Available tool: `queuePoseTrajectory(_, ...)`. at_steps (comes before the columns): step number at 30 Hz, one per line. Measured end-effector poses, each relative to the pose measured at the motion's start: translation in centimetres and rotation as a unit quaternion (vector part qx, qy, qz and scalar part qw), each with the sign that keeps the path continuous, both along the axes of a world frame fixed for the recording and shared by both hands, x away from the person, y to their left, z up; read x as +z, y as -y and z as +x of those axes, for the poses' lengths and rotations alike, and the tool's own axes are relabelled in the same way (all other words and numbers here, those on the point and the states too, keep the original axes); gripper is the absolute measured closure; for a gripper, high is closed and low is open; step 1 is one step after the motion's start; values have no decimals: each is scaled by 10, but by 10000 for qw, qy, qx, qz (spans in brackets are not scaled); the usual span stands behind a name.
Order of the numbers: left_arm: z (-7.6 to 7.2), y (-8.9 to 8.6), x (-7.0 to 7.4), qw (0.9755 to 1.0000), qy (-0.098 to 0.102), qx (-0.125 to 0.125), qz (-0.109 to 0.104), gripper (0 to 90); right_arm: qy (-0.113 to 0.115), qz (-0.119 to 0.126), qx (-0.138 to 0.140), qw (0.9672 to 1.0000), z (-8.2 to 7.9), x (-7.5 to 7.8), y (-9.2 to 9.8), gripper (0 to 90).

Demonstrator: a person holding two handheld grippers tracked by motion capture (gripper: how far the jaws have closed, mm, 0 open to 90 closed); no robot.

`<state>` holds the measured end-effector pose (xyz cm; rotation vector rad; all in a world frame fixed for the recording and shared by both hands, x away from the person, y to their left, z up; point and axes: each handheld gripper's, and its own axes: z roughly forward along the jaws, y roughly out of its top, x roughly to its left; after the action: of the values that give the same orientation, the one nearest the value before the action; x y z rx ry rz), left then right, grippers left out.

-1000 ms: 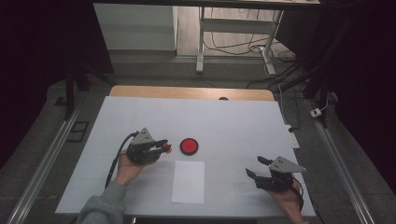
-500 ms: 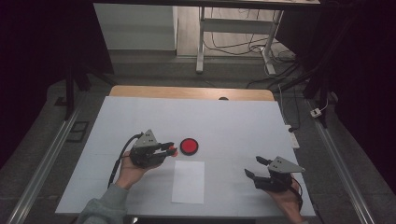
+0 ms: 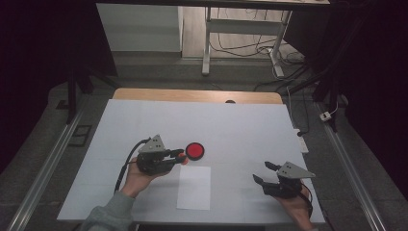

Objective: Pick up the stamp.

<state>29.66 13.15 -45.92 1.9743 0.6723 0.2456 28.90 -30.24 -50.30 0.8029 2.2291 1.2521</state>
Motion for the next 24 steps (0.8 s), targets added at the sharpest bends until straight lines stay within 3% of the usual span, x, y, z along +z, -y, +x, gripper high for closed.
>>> queuePoseTrajectory(16, -13, 21, 1, 9991, -27, -431, 34, 715, 38, 3, -14, 10000, -3, 1, -1, 307)
queuePoseTrajectory(24, -13, 21, 0, 9991, -85, -397, -80, 715, 28, -25, 1, 10000, -3, 0, -2, 307)
